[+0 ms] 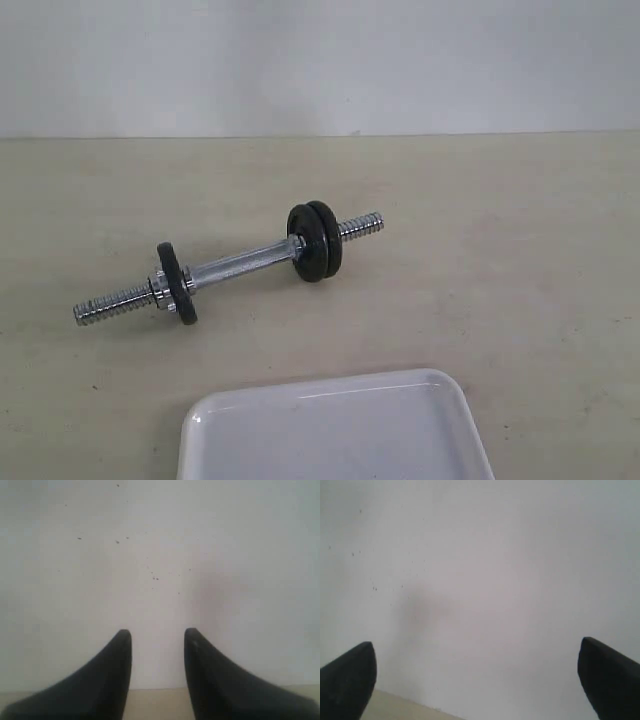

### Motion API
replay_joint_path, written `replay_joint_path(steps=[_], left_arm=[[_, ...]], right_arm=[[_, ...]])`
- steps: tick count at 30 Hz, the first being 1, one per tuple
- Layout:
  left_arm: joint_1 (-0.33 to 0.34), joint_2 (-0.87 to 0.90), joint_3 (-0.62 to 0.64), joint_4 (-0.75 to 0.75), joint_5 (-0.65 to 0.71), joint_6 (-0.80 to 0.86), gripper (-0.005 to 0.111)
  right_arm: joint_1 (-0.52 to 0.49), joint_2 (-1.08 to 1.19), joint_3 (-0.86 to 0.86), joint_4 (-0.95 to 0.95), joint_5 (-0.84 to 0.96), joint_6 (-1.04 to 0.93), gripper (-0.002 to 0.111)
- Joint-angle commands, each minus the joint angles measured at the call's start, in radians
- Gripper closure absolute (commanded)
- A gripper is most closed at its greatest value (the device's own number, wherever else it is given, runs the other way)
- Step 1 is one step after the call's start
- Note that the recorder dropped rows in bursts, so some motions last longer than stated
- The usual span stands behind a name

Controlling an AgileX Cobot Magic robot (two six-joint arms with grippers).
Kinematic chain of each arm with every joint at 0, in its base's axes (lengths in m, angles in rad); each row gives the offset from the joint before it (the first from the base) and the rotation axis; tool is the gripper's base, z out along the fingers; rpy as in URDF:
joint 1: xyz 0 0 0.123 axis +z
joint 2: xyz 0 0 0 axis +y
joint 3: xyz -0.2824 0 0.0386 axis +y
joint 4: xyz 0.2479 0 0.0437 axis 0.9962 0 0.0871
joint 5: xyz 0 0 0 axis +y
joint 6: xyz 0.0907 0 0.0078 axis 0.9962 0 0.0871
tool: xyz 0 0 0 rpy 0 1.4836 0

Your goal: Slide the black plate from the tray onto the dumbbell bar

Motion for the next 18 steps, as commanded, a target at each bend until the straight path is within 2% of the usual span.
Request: replay_joint_path(steps=[1, 10, 15, 18], left_arm=[[0.002, -0.007, 0.012, -0.001, -0.003, -0.02, 0.074], [0.002, -0.007, 0.015, -0.005, -0.087, -0.02, 0.074], [0.002, -0.007, 0.029, -0.014, -0.107, -0.02, 0.074], [0.002, -0.007, 0.06, -0.069, -0.107, -0.02, 0.076]], right_arm=[[-0.002, -0.005, 0.167, 0.004, -0.263, 0.148, 0.003], [-0.002, -0.005, 0.414, 0.02, -0.479, 0.445, 0.003], [-0.002, -0.005, 0.471, 0.018, -0.502, 0.449, 0.003], [-0.002, -0.005, 0.479, 0.018, -0.502, 0.449, 0.003]])
